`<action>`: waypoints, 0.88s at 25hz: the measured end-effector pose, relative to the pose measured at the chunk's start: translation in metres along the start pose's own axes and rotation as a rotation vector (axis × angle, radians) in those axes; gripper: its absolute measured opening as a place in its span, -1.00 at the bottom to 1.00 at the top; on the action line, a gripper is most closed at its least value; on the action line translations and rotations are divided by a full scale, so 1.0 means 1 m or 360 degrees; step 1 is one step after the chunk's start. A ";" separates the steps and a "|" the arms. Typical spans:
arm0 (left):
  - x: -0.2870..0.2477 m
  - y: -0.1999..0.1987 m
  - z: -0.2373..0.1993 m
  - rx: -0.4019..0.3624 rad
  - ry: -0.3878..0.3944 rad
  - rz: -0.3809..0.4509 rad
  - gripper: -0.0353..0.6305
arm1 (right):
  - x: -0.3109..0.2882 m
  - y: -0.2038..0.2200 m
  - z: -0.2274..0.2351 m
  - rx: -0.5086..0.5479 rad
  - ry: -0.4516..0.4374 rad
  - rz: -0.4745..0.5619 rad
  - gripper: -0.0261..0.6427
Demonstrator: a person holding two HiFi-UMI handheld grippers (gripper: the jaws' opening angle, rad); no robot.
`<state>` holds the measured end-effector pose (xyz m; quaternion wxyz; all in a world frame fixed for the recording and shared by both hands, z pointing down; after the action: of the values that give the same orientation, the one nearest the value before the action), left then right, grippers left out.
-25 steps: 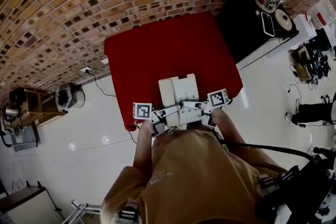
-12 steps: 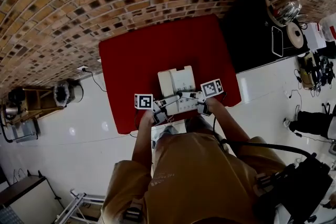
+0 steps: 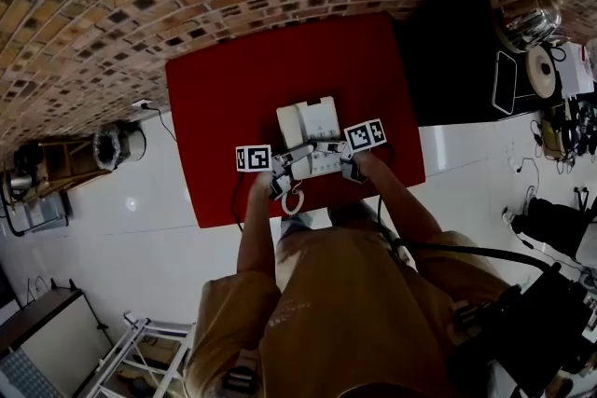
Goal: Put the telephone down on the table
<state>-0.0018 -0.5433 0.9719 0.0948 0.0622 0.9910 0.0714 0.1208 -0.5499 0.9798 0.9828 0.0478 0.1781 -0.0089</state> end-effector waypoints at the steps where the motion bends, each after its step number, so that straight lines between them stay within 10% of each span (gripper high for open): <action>1: -0.001 0.003 -0.005 0.0013 -0.0010 -0.0009 0.51 | -0.003 0.002 0.004 0.0009 0.0022 -0.0012 0.03; 16: -0.001 0.020 0.000 -0.0240 -0.0395 0.0089 0.57 | 0.001 0.014 0.012 0.0165 0.0158 0.0126 0.07; 22: 0.052 -0.013 0.036 -0.0348 -0.0478 0.0400 0.63 | 0.021 0.011 0.010 0.0217 0.0355 0.0260 0.09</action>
<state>-0.0469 -0.5446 0.9254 0.2378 0.1845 0.9365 0.1797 0.1439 -0.5401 0.9824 0.9489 0.1295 0.2805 0.0644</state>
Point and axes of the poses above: the fingertips, and each gripper's own axes: x backward along the fingers, z to its right, y out of its underside, the point moved 6 cm from there along x, backward along the fingers, and after that the axes turned 6 degrees about -z, right-handed, at the moved point
